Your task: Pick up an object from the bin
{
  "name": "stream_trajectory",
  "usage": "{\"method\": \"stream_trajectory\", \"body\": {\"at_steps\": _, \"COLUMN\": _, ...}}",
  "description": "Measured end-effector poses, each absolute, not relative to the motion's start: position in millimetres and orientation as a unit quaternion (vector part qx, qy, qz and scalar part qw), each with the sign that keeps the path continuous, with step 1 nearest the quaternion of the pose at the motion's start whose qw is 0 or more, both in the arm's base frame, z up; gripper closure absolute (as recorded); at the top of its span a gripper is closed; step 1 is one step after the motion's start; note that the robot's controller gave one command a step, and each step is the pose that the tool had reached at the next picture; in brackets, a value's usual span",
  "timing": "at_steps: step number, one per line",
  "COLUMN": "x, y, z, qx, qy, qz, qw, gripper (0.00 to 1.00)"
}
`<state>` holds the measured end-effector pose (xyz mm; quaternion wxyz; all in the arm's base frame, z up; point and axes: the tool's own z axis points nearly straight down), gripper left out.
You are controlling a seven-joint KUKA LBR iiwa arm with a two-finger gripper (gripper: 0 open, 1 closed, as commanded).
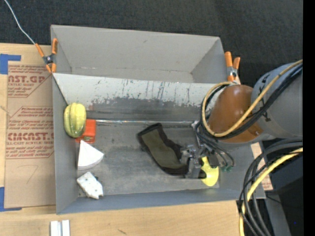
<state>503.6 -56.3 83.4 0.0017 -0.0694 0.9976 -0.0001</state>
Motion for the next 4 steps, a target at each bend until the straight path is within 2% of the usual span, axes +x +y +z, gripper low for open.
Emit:
{"method": "stream_trajectory", "body": {"at_steps": 1, "x": 504.8, "y": -57.5, "z": 86.3, "qx": -0.073, "qy": 0.997, "qz": 0.001, "qw": -0.002, "gripper": 1.0}}
{"method": "stream_trajectory", "body": {"at_steps": 2, "x": 489.4, "y": 8.0, "z": 70.5, "qx": -0.221, "qy": 0.975, "qz": 0.0, "qw": 0.002, "gripper": 1.0}}
{"method": "stream_trajectory", "body": {"at_steps": 3, "x": 489.4, "y": 8.0, "z": 70.5, "qx": -0.221, "qy": 0.975, "qz": 0.0, "qw": 0.003, "gripper": 1.0}}
{"method": "stream_trajectory", "body": {"at_steps": 4, "x": 492.7, "y": -0.3, "z": 148.5, "qx": -0.223, "qy": 0.975, "qz": 0.001, "qw": 0.0, "gripper": 1.0}}
